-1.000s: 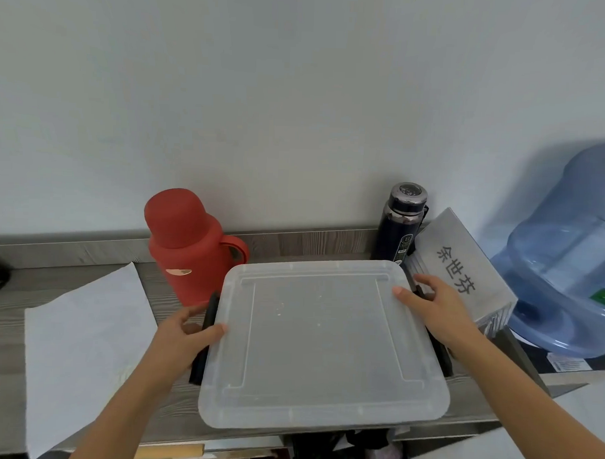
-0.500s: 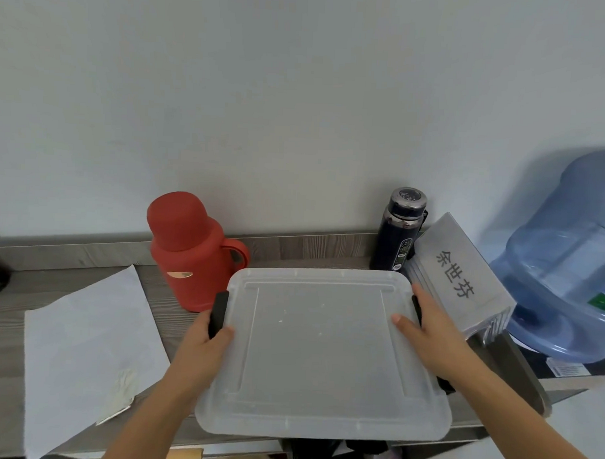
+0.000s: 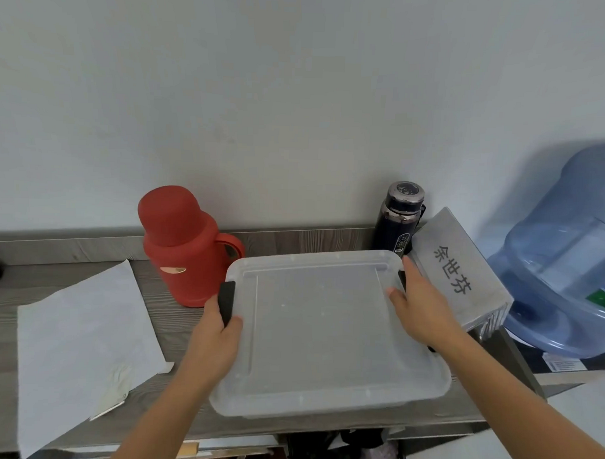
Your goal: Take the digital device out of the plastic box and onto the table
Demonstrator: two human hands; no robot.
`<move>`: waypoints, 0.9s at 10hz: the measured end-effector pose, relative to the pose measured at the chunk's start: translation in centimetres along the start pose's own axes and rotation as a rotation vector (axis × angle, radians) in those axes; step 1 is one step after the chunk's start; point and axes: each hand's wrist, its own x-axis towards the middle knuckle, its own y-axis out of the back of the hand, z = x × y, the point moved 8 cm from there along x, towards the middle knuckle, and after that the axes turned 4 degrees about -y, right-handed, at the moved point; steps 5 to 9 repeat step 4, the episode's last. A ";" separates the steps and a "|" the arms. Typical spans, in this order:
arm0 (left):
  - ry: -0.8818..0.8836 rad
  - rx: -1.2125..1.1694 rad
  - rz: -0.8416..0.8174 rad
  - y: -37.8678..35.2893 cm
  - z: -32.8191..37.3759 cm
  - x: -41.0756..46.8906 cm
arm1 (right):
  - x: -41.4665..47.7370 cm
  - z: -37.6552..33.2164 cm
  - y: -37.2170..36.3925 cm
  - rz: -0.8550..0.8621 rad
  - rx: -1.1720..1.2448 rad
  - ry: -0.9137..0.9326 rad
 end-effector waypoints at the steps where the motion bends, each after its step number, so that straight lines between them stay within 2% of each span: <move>1: 0.018 -0.086 0.021 0.4 0.2 1.0 | 0.8 -0.6 0.3 -0.031 0.046 -0.009; 2: 0.052 -0.237 0.019 1.0 -0.1 1.4 | 0.7 -0.7 0.0 -0.087 0.087 -0.024; 3: 0.067 -0.310 0.051 2.4 -1.2 0.1 | 0.3 -1.4 3.3 0.013 0.131 0.059; 4: 0.131 -0.284 0.124 3.8 -3.8 -3.0 | -1.1 -3.6 10.3 0.206 0.533 0.253; 9: 0.131 -0.284 0.124 3.8 -3.8 -3.0 | -1.1 -3.6 10.3 0.206 0.533 0.253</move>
